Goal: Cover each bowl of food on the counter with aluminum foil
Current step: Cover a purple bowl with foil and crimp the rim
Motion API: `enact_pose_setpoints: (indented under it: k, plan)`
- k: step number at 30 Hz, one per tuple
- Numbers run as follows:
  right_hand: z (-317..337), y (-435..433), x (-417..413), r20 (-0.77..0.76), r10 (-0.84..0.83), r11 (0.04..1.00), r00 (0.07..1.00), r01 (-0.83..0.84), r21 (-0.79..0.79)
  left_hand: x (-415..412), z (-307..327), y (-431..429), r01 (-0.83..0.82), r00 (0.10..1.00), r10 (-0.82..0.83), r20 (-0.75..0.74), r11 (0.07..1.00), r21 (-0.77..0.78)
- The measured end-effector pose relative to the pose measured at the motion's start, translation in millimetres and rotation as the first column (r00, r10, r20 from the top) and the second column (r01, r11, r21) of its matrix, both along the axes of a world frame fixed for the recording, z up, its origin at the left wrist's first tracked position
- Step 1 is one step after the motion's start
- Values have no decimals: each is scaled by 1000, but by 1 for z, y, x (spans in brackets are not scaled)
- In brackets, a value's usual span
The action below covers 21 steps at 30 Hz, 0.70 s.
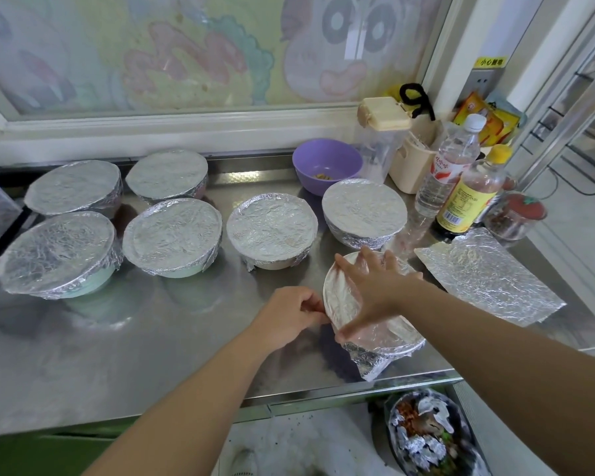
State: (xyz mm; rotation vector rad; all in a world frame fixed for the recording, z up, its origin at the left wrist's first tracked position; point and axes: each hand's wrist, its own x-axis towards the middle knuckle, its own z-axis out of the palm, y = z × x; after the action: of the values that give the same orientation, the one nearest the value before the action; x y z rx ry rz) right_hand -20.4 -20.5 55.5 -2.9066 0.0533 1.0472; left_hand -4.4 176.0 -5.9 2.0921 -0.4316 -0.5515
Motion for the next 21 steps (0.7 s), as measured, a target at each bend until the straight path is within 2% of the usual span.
enact_pose_setpoints:
  k: [4, 9, 15, 18, 21]
  plan:
    - [2, 1, -3, 14, 1, 1000, 1000, -1, 4, 8, 3, 0, 57, 998, -58, -30, 998, -38]
    - [4, 2, -4, 23, -15, 1000, 1000, 15, 21, 16, 19, -7, 208, 975, -214, 57, 974, 92]
    - [2, 2, -4, 37, -24, 1000, 999, 24, 3, 20, 22, -9, 277, 955, -286, 75, 955, 109]
    - [-2, 4, -4, 50, -78, 997, 996, 78, 4, 22, 16, -5, 229, 971, -233, 53, 971, 62]
    - [-9, 5, 1, 51, -139, 990, 989, 141, -30, 18, 8, -1, 57, 996, -58, 62, 998, 23]
